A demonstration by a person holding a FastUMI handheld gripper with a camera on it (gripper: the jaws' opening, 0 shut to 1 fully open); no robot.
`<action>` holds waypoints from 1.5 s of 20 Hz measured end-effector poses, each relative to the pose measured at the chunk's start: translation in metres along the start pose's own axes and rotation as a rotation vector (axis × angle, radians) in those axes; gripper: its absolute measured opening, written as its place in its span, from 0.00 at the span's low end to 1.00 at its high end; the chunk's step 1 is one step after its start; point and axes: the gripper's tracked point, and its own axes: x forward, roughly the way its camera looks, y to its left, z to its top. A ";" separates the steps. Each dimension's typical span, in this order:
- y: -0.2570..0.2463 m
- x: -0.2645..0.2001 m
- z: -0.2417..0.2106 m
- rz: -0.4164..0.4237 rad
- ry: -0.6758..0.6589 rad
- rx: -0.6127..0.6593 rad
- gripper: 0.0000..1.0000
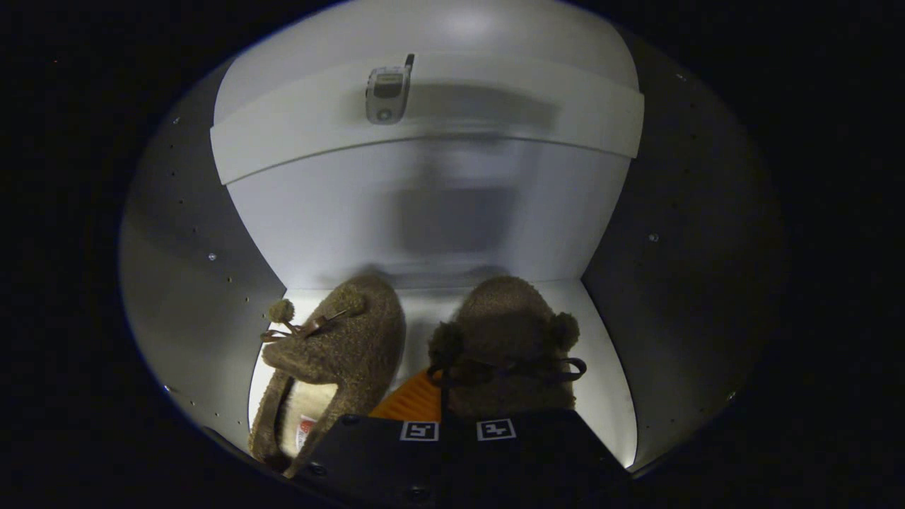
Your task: Open the shoe cabinet door, grab the shoes and put them into the shoe cabinet, then close the shoe cabinet door.
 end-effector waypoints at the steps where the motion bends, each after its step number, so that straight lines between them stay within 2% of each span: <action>1: 0.000 0.003 0.001 -0.002 -0.002 0.006 0.05; 4: -0.003 0.001 -0.003 0.007 0.013 0.010 0.07; 5: 0.001 -0.003 -0.005 0.030 0.022 0.005 0.11; 9: -0.001 -0.027 -0.006 0.014 -0.001 -0.007 0.51; 13: -0.006 -0.073 -0.001 -0.010 -0.091 0.005 0.73; 16: -0.007 -0.117 0.006 -0.008 -0.178 0.019 0.79; 19: -0.003 -0.162 0.005 0.011 -0.246 0.039 0.91; 22: 0.008 -0.213 -0.003 0.042 -0.329 0.028 0.98; 26: 0.017 -0.284 -0.013 0.064 -0.440 0.016 0.99; 30: 0.027 -0.363 -0.033 0.120 -0.545 0.017 0.99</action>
